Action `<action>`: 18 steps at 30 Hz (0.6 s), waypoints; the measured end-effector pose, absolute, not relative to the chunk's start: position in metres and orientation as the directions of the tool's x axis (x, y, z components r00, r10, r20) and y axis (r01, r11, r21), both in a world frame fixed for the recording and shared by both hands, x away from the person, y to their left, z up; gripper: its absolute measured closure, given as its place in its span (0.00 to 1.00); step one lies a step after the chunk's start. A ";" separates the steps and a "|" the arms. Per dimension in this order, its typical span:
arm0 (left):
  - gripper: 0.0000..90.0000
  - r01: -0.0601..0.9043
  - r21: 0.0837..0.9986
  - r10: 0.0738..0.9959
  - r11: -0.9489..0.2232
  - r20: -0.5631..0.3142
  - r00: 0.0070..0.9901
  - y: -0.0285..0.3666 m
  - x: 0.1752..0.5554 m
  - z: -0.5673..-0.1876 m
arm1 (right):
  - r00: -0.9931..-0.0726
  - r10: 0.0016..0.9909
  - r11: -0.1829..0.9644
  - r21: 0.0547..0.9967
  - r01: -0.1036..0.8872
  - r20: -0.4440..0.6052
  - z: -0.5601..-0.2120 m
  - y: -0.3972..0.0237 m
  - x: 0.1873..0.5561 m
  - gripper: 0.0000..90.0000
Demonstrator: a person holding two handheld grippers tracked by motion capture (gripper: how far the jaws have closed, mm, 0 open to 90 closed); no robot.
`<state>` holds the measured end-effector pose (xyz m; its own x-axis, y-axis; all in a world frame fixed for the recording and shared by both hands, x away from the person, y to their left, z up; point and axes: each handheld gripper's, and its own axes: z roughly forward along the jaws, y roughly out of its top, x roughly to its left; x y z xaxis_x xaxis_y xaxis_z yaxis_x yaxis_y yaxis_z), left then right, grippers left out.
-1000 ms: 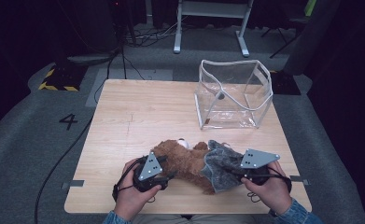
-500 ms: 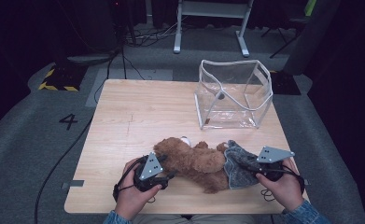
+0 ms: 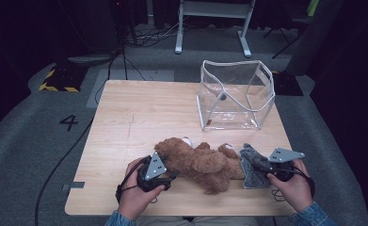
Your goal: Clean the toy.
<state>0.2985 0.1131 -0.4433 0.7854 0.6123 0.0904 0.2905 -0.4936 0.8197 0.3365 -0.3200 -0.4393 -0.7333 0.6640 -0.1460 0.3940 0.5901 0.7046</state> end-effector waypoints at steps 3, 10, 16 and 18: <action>0.40 0.293 0.820 0.611 -0.492 0.085 0.787 0.114 0.299 -0.443 | -0.707 0.690 0.583 0.697 0.418 -0.154 -0.443 -0.333 0.333 0.78; 0.40 0.297 0.818 0.613 -0.493 0.084 0.786 0.115 0.299 -0.444 | -0.631 0.762 0.531 0.698 0.481 -0.145 -0.451 -0.353 0.329 0.43; 0.39 0.296 0.818 0.613 -0.494 0.086 0.785 0.113 0.298 -0.444 | -0.646 0.747 0.511 0.758 0.405 -0.159 -0.436 -0.342 0.310 0.33; 0.39 0.297 0.818 0.614 -0.492 0.084 0.785 0.113 0.298 -0.444 | -0.676 0.721 0.516 0.770 0.374 -0.154 -0.431 -0.335 0.304 0.33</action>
